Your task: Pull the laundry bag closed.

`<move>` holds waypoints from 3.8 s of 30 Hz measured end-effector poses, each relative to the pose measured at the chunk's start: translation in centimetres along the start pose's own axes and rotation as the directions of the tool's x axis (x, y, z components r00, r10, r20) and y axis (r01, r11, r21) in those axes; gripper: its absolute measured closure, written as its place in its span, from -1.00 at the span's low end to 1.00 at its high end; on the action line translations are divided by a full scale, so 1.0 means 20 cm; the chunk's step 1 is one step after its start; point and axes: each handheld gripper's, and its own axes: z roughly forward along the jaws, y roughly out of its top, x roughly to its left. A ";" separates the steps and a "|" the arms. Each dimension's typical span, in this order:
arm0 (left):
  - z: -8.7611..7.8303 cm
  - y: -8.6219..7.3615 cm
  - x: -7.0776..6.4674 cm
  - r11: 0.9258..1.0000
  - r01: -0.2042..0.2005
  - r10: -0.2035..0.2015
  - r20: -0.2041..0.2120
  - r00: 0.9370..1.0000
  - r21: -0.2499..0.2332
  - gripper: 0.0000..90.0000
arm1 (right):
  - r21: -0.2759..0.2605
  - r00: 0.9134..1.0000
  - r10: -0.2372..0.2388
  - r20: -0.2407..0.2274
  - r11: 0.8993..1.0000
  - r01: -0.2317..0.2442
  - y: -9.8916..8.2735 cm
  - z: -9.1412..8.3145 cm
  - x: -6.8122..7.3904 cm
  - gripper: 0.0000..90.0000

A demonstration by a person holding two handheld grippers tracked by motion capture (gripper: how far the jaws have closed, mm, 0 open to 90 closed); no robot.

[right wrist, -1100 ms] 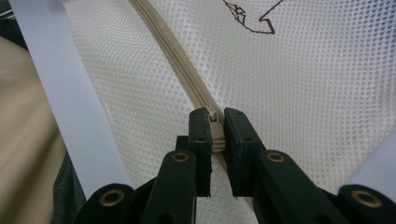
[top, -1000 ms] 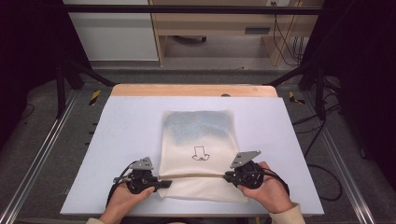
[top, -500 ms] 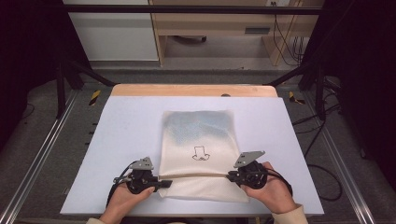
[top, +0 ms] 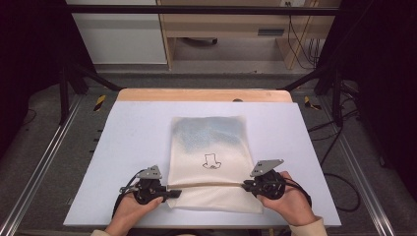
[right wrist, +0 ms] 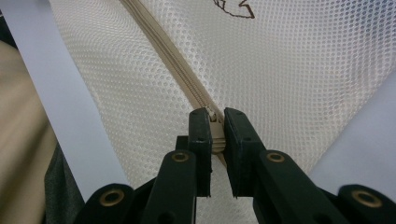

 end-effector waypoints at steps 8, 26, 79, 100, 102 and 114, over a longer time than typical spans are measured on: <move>0.00 0.00 0.00 1.000 -0.003 0.003 -0.004 1.000 -0.002 0.88 | 0.005 1.000 0.004 0.003 1.000 -0.004 -0.01 0.00 0.00 0.82; -0.01 0.01 0.00 1.000 -0.010 0.010 -0.019 1.000 -0.006 0.88 | 0.017 1.000 0.003 0.001 1.000 -0.003 -0.02 0.00 0.00 0.82; -0.05 0.02 0.00 0.999 -0.031 0.030 -0.043 0.999 -0.023 0.88 | 0.037 0.999 0.039 0.019 0.999 -0.039 -0.12 -0.03 -0.06 0.82; -0.04 0.02 -0.01 0.999 -0.040 0.040 -0.045 0.998 -0.012 0.88 | 0.046 0.998 0.063 0.029 0.997 -0.064 -0.14 -0.04 -0.08 0.82; -0.04 0.02 -0.01 0.999 -0.040 0.039 -0.047 0.998 -0.013 0.88 | 0.047 0.998 0.064 0.029 0.997 -0.066 -0.14 -0.04 -0.08 0.82; -0.04 0.02 -0.01 0.999 -0.041 0.041 -0.043 0.998 -0.009 0.88 | 0.066 0.997 0.057 0.044 0.996 -0.059 -0.15 -0.04 -0.08 0.82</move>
